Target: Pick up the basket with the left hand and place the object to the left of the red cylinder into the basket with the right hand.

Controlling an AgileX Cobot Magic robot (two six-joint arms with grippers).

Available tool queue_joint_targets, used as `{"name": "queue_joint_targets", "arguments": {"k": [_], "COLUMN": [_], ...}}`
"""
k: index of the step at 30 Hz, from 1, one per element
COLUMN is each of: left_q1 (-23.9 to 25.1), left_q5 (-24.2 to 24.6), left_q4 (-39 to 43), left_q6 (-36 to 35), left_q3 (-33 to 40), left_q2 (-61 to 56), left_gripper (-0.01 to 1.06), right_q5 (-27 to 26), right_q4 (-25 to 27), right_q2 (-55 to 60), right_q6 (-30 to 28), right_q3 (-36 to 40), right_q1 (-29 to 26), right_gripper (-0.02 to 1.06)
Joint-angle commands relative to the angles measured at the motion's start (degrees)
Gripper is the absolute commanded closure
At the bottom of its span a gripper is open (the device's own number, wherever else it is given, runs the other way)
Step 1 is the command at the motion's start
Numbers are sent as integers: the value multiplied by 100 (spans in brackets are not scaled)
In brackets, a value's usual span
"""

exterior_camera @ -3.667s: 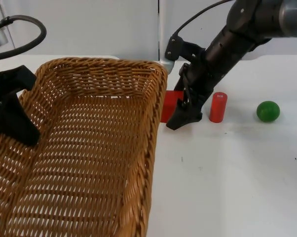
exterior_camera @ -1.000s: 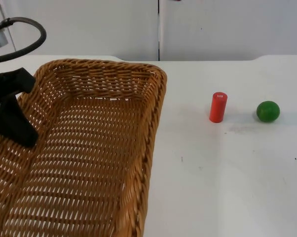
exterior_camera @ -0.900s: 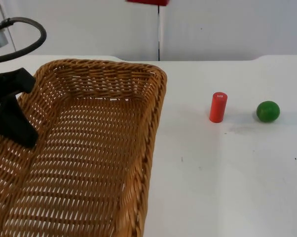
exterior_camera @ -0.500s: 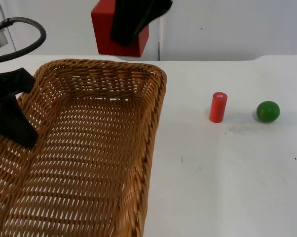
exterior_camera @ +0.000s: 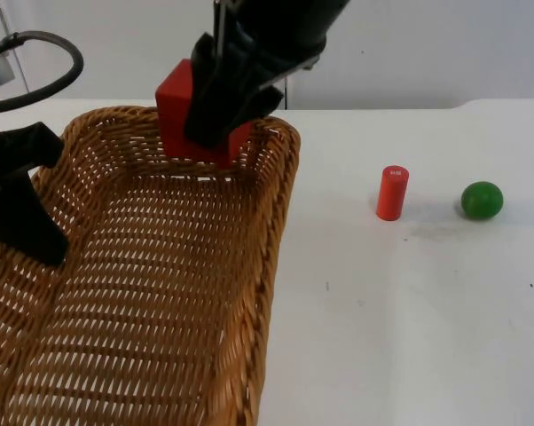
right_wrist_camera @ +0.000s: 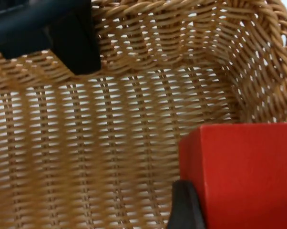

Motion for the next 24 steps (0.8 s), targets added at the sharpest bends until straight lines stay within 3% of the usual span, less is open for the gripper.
{"name": "queue_joint_targets", "arguments": {"k": [1, 10, 19, 22, 24], "left_q1": [8, 8, 8, 8, 8], "left_q5": [64, 64, 86, 72, 72], "left_q4": [-58, -70, -70, -70, -80], "left_q6": [10, 10, 10, 10, 10], "left_q3": [-51, -51, -51, -51, -51], "left_q2": [-65, -65, -65, -65, -65], "left_gripper": [105, 105, 105, 105, 105], "right_q5": [-285, -438, -424, -409, -273], "right_q4": [241, 846, 823, 823, 823], "right_q2": [-19, 175, 612, 627, 627], "right_q6": [-70, -331, -427, -427, -517], "right_q3": [103, 146, 146, 146, 146], "right_q1": [16, 16, 16, 16, 16], "right_gripper": [105, 105, 104, 97, 76]}}
